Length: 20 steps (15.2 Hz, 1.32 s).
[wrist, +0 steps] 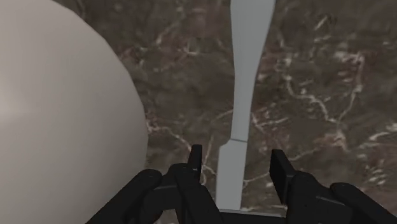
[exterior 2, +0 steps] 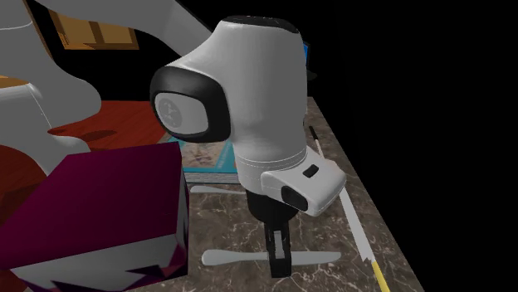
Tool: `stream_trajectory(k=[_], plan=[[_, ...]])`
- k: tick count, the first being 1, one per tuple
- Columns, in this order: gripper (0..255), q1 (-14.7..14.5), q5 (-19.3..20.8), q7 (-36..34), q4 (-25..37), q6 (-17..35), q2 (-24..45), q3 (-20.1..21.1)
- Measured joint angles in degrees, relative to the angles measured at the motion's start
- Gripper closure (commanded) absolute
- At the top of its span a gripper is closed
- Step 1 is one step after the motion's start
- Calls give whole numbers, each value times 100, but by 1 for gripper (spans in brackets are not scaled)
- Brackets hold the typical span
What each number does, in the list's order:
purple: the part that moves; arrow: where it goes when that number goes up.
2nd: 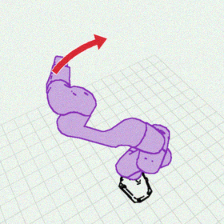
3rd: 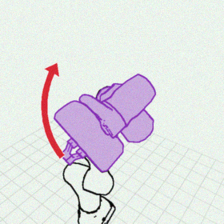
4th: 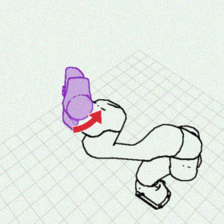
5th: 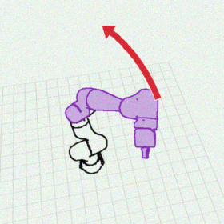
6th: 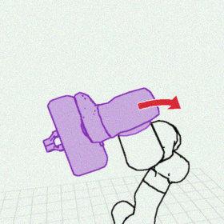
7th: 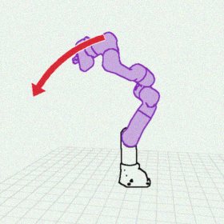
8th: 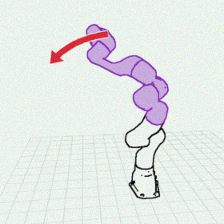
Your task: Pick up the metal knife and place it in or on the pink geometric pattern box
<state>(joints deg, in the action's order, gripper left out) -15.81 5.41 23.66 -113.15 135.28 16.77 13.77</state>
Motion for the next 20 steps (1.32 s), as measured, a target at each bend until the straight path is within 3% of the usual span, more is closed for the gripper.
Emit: stream_trajectory(k=[9, 20], plan=[[255, 16, -10, 13, -2, -25, -36, -2], [255, 67, -154, 114, 307, -713, -397, 32]])
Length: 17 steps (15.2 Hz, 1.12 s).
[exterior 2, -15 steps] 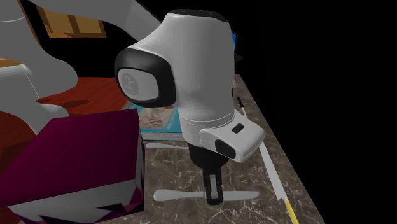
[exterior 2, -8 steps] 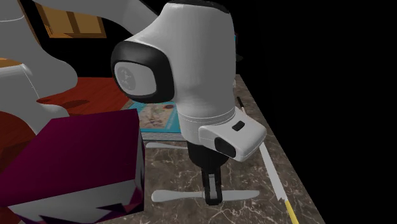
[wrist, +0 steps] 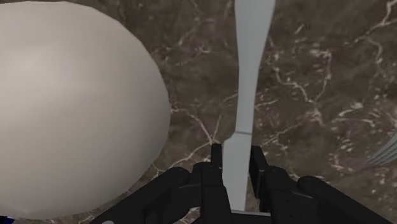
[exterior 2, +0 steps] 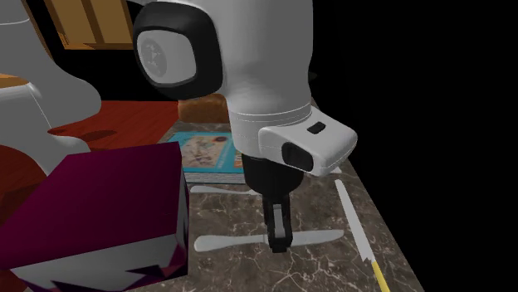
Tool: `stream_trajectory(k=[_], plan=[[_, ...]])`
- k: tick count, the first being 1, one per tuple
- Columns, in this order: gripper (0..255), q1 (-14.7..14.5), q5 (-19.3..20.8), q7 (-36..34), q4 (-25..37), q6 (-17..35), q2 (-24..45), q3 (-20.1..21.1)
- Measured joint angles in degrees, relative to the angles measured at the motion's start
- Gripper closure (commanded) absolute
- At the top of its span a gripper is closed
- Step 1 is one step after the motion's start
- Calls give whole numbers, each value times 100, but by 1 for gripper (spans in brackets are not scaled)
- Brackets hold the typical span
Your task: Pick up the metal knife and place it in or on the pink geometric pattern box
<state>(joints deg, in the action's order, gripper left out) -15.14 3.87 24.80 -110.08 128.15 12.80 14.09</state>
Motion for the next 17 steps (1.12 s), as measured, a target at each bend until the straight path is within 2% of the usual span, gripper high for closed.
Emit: stream_trajectory(k=[17], plan=[[255, 26, -154, 100, 773, -1192, -433, 35]])
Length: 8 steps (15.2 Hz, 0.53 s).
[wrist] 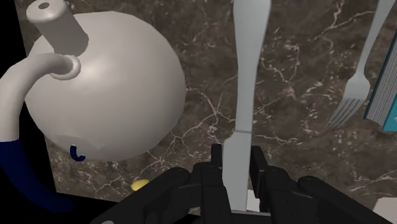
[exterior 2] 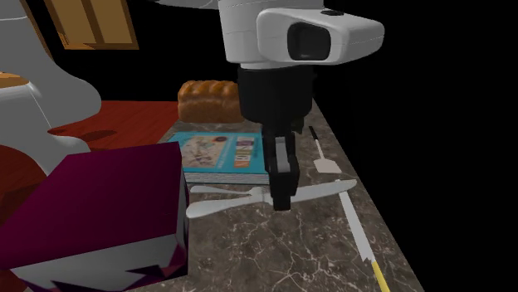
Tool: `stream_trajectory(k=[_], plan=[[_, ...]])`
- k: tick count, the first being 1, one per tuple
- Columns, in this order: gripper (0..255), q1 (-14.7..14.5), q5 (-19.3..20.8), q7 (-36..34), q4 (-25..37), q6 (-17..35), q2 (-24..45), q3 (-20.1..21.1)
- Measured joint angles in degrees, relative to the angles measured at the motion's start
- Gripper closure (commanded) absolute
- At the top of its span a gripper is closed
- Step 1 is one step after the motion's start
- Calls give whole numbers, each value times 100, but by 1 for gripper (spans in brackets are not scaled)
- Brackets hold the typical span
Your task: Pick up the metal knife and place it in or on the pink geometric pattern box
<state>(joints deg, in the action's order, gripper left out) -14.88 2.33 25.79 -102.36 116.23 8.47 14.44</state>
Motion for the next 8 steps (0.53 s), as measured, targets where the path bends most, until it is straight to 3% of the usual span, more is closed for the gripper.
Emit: stream_trajectory(k=[8], plan=[[255, -3, -19, 20, 575, -609, -36, 5]])
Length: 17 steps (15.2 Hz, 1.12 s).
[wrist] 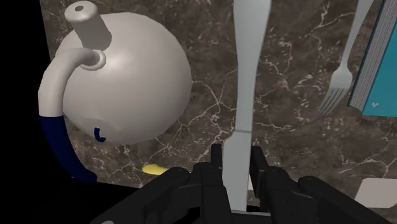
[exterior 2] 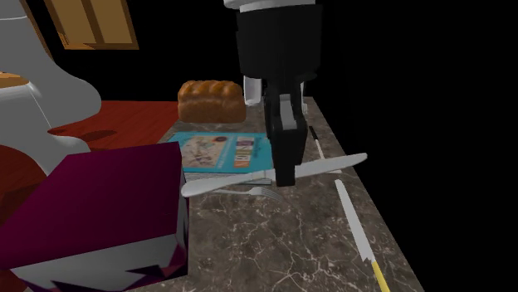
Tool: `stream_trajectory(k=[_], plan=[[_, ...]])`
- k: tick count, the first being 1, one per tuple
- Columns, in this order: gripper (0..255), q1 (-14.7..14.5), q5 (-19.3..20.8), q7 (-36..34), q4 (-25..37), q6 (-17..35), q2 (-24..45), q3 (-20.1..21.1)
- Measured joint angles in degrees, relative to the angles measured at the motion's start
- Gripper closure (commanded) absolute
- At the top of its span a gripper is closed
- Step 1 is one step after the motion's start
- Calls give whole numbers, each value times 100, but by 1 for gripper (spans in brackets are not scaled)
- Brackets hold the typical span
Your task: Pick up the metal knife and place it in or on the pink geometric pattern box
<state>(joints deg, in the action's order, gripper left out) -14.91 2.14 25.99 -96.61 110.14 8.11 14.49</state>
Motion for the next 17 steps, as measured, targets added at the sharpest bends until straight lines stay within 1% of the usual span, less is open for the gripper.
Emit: stream_trajectory(k=[6, 7, 11, 17], plan=[[255, -12, -2, -6, 428, -431, -4, 9], [255, 12, -33, 31, 342, -449, -107, -1], [255, 159, -278, 306, -716, -235, -979, -94], [255, 298, -569, 822, -2096, -154, -2292, -369]])
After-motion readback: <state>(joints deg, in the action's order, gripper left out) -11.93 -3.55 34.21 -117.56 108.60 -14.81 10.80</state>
